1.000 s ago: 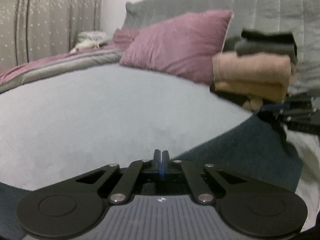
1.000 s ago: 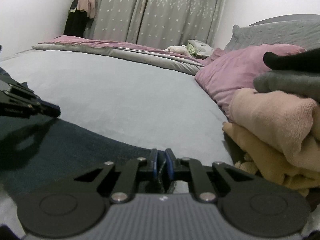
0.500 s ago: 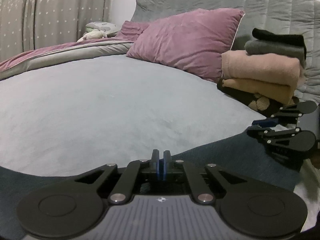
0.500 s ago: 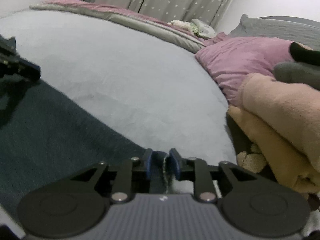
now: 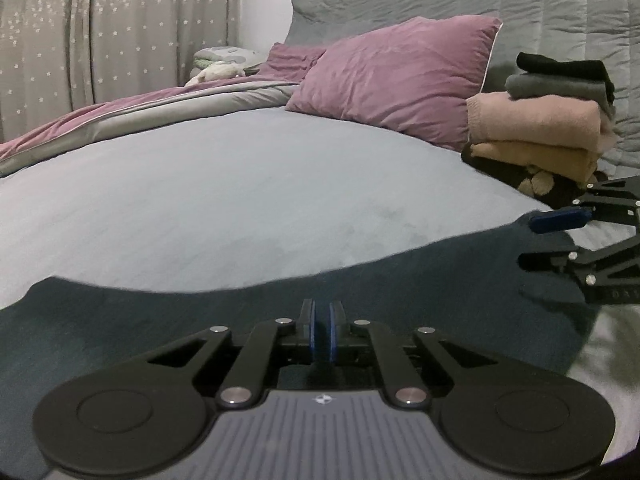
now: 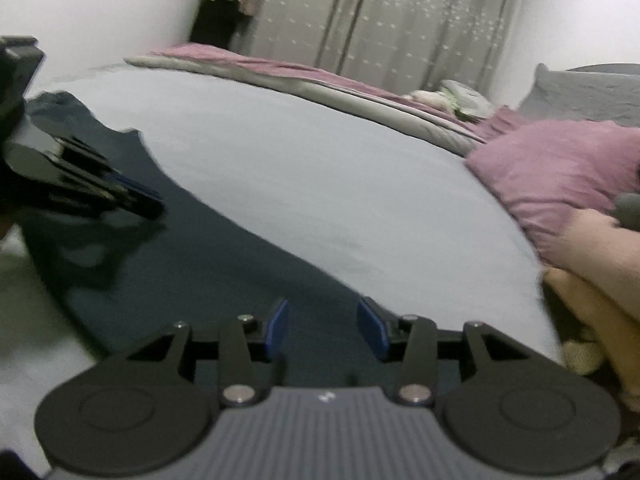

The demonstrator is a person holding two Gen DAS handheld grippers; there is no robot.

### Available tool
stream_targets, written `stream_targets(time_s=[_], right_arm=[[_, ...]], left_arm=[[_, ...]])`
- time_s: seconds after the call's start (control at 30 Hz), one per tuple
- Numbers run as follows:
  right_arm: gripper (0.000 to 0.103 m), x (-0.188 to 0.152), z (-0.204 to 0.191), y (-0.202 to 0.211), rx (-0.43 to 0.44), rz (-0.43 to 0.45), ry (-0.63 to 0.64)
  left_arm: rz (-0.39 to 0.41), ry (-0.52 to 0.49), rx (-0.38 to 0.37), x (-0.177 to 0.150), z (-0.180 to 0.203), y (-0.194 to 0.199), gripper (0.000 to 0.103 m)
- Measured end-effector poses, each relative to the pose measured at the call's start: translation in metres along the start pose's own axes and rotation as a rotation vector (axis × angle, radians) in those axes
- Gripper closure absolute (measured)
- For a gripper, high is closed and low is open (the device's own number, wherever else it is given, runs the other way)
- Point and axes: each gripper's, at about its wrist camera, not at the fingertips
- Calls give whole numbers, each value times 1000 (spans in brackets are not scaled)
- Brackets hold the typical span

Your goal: Fold clothes

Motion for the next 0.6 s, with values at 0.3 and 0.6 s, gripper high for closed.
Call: stream_targets(time_s=[0.3, 0.6], right_arm=[[61, -21, -65, -8, 26, 25, -104], [58, -40, -8, 8, -118, 19, -277]], left_arm=[[-17, -73, 6, -30, -10, 27, 91], [-8, 41, 63, -43, -53, 60, 85]])
Point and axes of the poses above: each gripper's, at about its wrist camera, not at the fingertips, and y roughly against the way its jaws point, z to its right, x to its top, and after that the axes turned 11 degrees about z, right-handed
